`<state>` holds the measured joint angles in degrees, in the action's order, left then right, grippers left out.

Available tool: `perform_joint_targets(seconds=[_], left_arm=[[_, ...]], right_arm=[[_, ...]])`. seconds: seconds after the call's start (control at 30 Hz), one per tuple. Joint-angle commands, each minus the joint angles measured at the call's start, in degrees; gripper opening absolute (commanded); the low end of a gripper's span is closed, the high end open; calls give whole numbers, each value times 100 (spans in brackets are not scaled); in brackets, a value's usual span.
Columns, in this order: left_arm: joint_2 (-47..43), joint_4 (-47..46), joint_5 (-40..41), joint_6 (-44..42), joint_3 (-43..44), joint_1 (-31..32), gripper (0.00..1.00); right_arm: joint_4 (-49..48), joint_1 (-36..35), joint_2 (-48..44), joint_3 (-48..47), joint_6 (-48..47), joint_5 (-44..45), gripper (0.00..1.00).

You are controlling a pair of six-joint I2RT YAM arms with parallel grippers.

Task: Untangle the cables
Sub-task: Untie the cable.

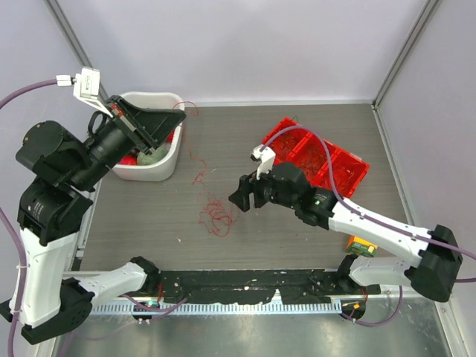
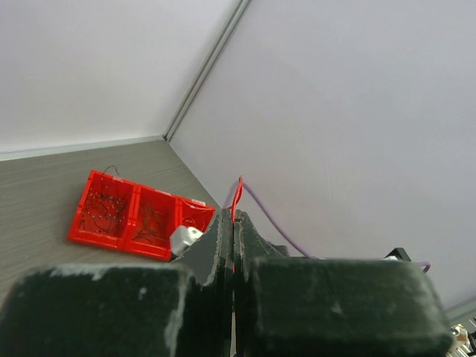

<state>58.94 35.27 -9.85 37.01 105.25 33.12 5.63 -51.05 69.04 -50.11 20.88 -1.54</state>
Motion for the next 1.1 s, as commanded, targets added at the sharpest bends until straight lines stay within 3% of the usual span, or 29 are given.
perform_joint_targets(seconds=[0.0, 0.17, 0.37, 0.47, 0.6, 0.83, 1.07], left_arm=[[21, -345, 18, -1, 206, -17, 0], [48, -389, 9, 25, 259, -17, 0], [92, -406, -52, 34, 566, -25, 0], [144, -556, -131, 51, 724, -25, 0], [267, -705, -237, 130, 1067, -17, 0], [610, -372, 236, -255, 2674, -17, 0], [373, -503, 888, -529, 2563, -25, 0]], right_arm=[[-280, -178, -487, -684, -594, -627, 73], [-1476, -256, -199, -799, -129, -1418, 75], [-2626, -485, 654, -632, 459, -1138, 75], [-3180, -634, 1347, -545, 802, -1261, 68], [-3559, -740, 1998, -132, 1075, -797, 61], [-2524, -196, 2176, 772, 1663, 84, 42], [-2154, 718, 1517, 1407, 1621, -109, 35]])
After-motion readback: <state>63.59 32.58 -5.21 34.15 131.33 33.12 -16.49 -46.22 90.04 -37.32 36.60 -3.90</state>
